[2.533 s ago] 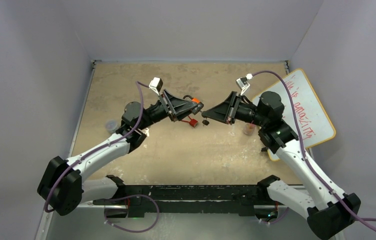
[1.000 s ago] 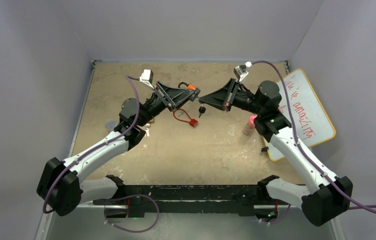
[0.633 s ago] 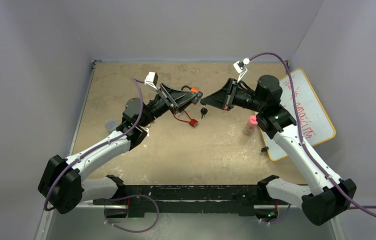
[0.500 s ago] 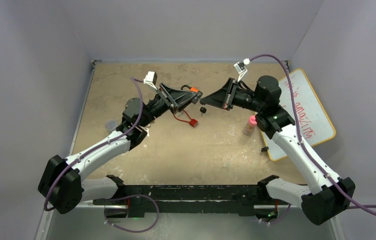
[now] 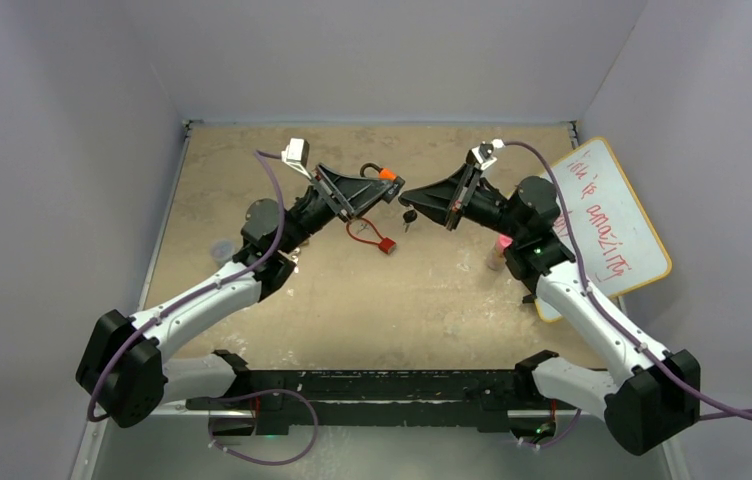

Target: Unlock with the key

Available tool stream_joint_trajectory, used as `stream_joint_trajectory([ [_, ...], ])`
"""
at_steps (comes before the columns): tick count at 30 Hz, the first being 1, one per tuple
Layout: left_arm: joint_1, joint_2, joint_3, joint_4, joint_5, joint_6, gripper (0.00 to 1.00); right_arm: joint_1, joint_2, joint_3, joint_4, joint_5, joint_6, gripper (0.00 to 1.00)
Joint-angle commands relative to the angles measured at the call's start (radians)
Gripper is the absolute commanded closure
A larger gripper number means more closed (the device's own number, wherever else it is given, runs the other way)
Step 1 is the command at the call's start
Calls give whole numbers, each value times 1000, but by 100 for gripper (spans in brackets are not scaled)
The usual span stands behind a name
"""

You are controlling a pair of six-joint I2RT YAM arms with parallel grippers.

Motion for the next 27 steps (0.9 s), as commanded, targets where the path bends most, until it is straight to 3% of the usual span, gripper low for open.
stream_joint_trajectory([
  [1,-81,-18,33,46,183,38,100,27,36,12,159,83,144,100],
  [6,-85,-12,8,-19,140,-163,100,40,82,205,-35,61,-518,100],
  [9,-85,-32,-4,-22,106,-207,100,41,89,238,-147,78,-691,100],
  [11,-84,-50,19,-82,95,-129,100,41,100,241,-171,39,-656,100],
  [18,-70,-108,30,-132,53,126,100,41,83,126,-28,-19,-292,100],
  [19,-67,-117,31,-152,47,161,100,41,73,118,-25,-28,-307,96],
  [20,-63,-126,33,-175,42,196,100,40,55,122,-69,-15,-345,85],
  [22,-58,-143,36,-219,34,273,100,40,1,136,-225,42,-485,65],
  [25,-51,-165,36,-273,45,393,100,34,-68,170,-426,121,-721,43],
  [27,-32,-179,37,-321,88,463,100,33,-96,220,-561,154,-885,36],
])
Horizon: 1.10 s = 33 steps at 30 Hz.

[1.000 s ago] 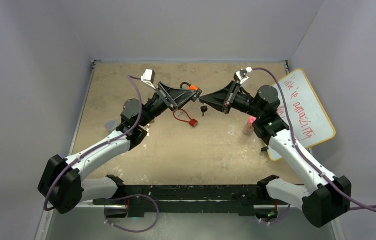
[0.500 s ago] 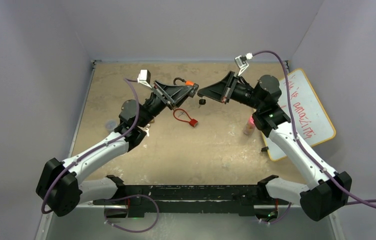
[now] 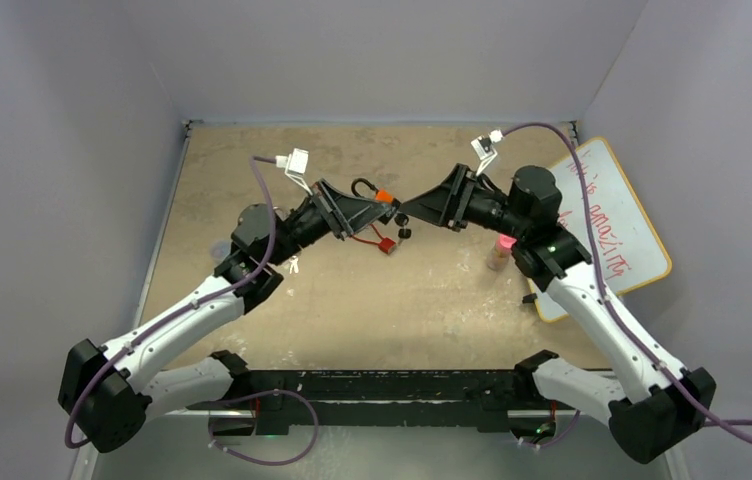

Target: Unlock with the key

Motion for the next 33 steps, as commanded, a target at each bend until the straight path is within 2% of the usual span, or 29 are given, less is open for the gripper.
stream_joint_trajectory([
  [1,6,-44,36,-89,164,248,100,4,-93,123,-287,110,-394,34],
  [4,25,-49,57,-166,250,340,100,4,-118,156,-328,66,-491,30],
  [11,28,30,153,-253,515,523,100,4,-48,207,-254,-109,-524,31],
  [13,28,54,171,-251,569,528,100,6,-4,225,-238,-172,-523,31],
  [19,27,106,191,-243,647,516,100,7,69,255,-215,-235,-519,34],
  [25,27,133,193,-177,734,462,100,6,110,289,-309,-292,-588,55],
  [28,28,128,196,-176,741,460,100,7,116,294,-331,-311,-609,62],
  [31,28,129,200,-180,747,464,100,7,117,293,-345,-320,-616,60],
  [33,27,135,203,-185,748,467,100,6,115,288,-344,-339,-623,51],
])
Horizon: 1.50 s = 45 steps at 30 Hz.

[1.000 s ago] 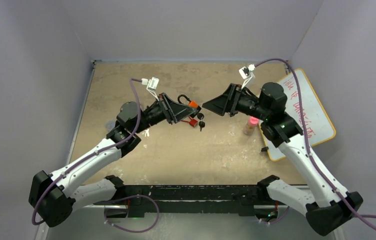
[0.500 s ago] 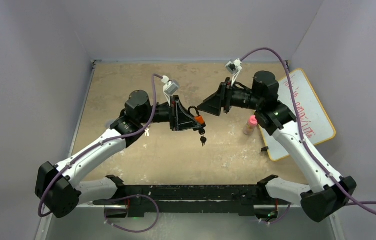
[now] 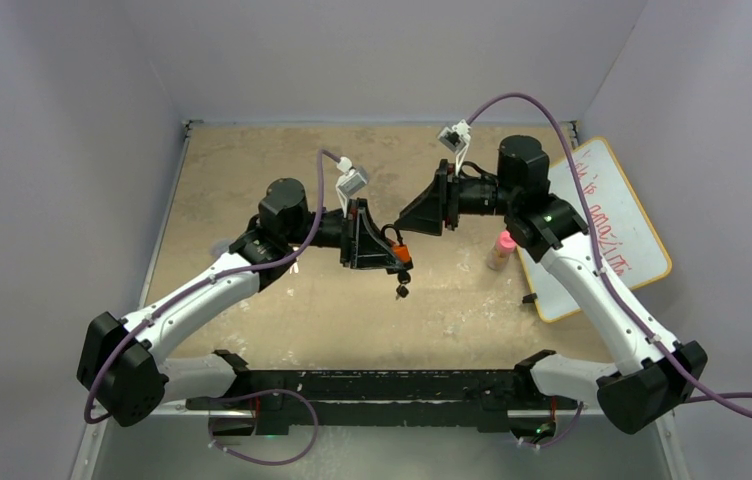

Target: Unlock with the key

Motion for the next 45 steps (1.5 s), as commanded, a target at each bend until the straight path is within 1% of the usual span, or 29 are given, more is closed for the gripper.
stream_joint_trajectory([
  [1,2,-7,65,77,38,0,100,3,-6,26,-12,-76,-44,46],
  [3,2,2,68,75,38,0,100,3,-10,16,5,-100,-42,40],
  [7,2,8,72,63,32,0,100,3,-11,7,24,-125,-32,38],
  [10,2,5,72,60,27,-3,100,3,-5,-1,15,-122,-32,42],
  [15,2,-6,69,60,41,-12,100,6,8,-3,-15,-115,-46,56],
  [18,2,-11,63,65,49,-17,100,9,6,-5,-21,-109,-51,57],
  [23,2,-14,55,121,85,-50,100,14,21,-7,-32,-89,-56,60],
  [24,1,-14,55,129,94,-54,100,15,27,-9,-34,-80,-57,61],
  [26,1,-17,51,149,116,-66,100,16,37,-12,-34,-74,-57,69],
  [28,2,-20,48,153,124,-66,100,17,43,-14,-22,-74,-51,80],
  [31,1,-22,47,110,110,-43,100,16,34,-37,61,-87,29,96],
  [32,2,-22,50,75,89,-23,100,16,28,-44,91,-87,66,100],
  [34,3,-20,77,-75,7,60,96,15,17,-47,132,-51,124,100],
  [36,8,-10,107,-241,-109,133,96,16,8,-49,147,-3,170,100],
  [39,17,0,124,-384,-300,159,92,17,-2,-55,127,111,216,100],
  [40,21,2,129,-420,-359,160,90,16,-3,-55,91,168,220,100],
  [42,24,3,126,-461,-437,157,87,16,3,-58,45,271,229,100],
  [43,24,2,121,-462,-454,155,82,15,6,-59,23,319,241,100],
  [45,23,-4,106,-455,-478,147,67,16,15,-72,16,374,284,100],
])
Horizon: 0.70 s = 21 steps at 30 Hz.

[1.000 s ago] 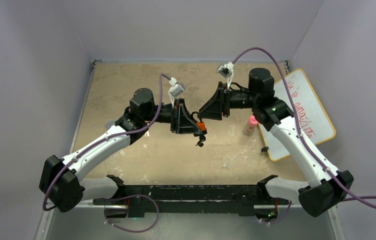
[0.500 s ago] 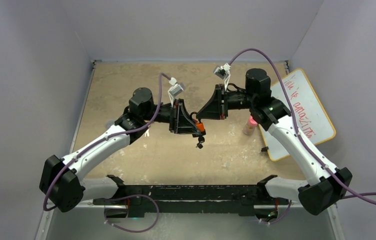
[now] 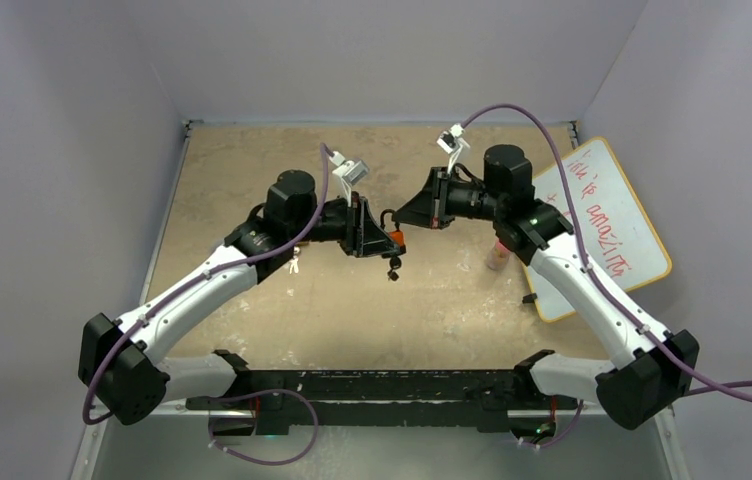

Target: Unlock with the key

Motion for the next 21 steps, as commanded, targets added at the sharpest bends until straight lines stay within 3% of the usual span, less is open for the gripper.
stream_joint_trajectory([
  [1,14,-20,-4,-98,-199,54,60,-7,-3,-10,-28,218,143,100],
  [3,13,-29,-29,-81,-208,52,49,-6,-2,-33,-6,243,203,100],
  [6,13,-50,-78,-34,-223,37,42,-7,-1,-62,13,278,287,100],
  [16,14,-69,-140,15,-279,8,36,-6,47,-77,-35,389,285,100],
  [21,14,-131,-141,-92,-469,5,31,-7,46,-110,-144,566,261,100],
])
